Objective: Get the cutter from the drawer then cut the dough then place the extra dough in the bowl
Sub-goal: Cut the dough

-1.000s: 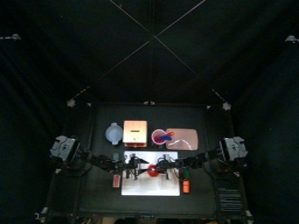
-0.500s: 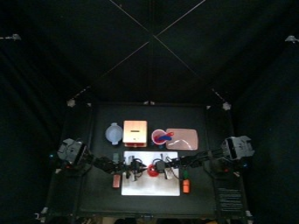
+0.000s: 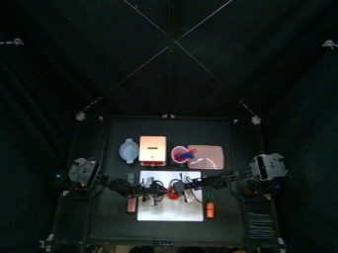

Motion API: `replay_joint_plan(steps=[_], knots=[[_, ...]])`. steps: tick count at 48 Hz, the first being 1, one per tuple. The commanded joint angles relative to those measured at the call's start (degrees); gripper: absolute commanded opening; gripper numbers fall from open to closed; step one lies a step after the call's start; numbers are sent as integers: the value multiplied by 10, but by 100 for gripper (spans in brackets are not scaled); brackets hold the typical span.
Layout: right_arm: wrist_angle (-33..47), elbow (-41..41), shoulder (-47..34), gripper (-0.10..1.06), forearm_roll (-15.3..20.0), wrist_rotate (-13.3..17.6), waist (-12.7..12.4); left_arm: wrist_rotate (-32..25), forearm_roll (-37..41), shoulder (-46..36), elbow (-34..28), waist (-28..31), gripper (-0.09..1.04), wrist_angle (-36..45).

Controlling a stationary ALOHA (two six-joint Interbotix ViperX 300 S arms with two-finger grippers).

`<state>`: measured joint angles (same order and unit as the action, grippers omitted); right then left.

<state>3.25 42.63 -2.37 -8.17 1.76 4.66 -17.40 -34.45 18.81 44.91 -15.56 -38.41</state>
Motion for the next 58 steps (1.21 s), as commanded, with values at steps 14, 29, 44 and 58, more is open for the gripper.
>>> replay_joint_plan(steps=[14, 29, 44, 58], knots=[[1, -11, 11, 70, 0, -1, -1, 1, -1, -5, -17, 2, 60, -2], [1, -16, 11, 70, 0, -1, 3, 1, -1, 0, -17, 3, 52, -1], [-8, -19, 1, 70, -1, -4, 3, 1, -1, 3, -18, 3, 48, -1], [-29, -31, -11, 70, -1, -2, 4, 2, -10, 21, -28, 9, 48, 54]])
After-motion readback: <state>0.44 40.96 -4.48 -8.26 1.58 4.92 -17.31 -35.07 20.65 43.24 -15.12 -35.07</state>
